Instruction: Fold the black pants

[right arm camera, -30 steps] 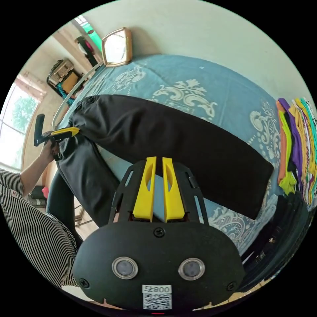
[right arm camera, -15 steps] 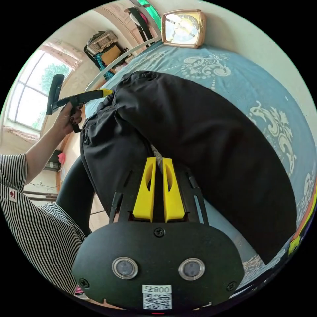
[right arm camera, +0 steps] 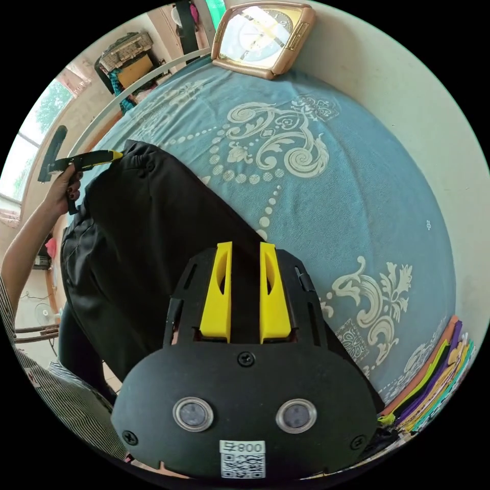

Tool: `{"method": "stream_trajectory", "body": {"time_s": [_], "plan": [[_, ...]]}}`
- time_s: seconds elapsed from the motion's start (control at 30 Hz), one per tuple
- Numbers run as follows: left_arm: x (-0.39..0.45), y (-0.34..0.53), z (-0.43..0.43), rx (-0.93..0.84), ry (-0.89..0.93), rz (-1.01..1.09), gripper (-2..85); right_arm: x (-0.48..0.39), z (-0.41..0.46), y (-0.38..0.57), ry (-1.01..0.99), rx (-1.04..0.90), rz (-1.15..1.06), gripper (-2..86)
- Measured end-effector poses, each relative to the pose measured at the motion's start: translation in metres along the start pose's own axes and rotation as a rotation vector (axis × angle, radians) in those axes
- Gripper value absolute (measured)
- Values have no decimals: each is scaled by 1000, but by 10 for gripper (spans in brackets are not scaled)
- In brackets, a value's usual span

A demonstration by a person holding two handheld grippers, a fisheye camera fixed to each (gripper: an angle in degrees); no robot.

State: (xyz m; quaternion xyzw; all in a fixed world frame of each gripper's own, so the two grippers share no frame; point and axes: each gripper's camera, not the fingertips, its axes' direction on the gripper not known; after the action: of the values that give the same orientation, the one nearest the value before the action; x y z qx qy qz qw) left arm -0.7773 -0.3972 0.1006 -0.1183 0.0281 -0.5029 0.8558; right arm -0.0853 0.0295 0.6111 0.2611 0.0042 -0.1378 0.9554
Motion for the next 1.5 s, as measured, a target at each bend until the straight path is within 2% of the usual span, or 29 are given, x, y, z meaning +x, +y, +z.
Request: {"method": "stream_trajectory", "body": {"time_s": [0.1,0.27,0.4,0.5,0.53,0.77,0.9,1.03,1.17,1.3,1.43,1.5], "plan": [[-16,20,-4,19,4,38,29,-25,1,-3,98,-7,-57,40],[-43,48,-38,155,121,68,15,-51,-20,-3,162,17,-83,21],[-46,57,-47,187,62,126,18,-57,-36,-5,147,63,3,19],[-60,63,-23,96,-16,122,28,-69,-14,-8,147,-33,7,22],[-68,70,-12,43,-57,95,33,-72,-6,-5,131,-63,29,23],[-126,171,-51,104,61,114,75,-74,-35,50,55,80,188,21],[-168,250,-74,61,87,74,84,-109,-59,112,-153,203,157,30],[-221,349,-95,38,73,-99,88,-196,-49,177,-262,129,34,48],[-263,416,-95,61,202,-281,90,-265,-26,219,-276,2,-62,52],[-274,425,-66,3,333,-317,71,-313,5,242,-197,-136,-147,50],[-275,420,-62,-42,325,-312,34,-317,4,249,-188,-158,-106,40],[-276,422,-76,5,376,-309,25,-318,2,255,-202,-161,-95,28]]}}
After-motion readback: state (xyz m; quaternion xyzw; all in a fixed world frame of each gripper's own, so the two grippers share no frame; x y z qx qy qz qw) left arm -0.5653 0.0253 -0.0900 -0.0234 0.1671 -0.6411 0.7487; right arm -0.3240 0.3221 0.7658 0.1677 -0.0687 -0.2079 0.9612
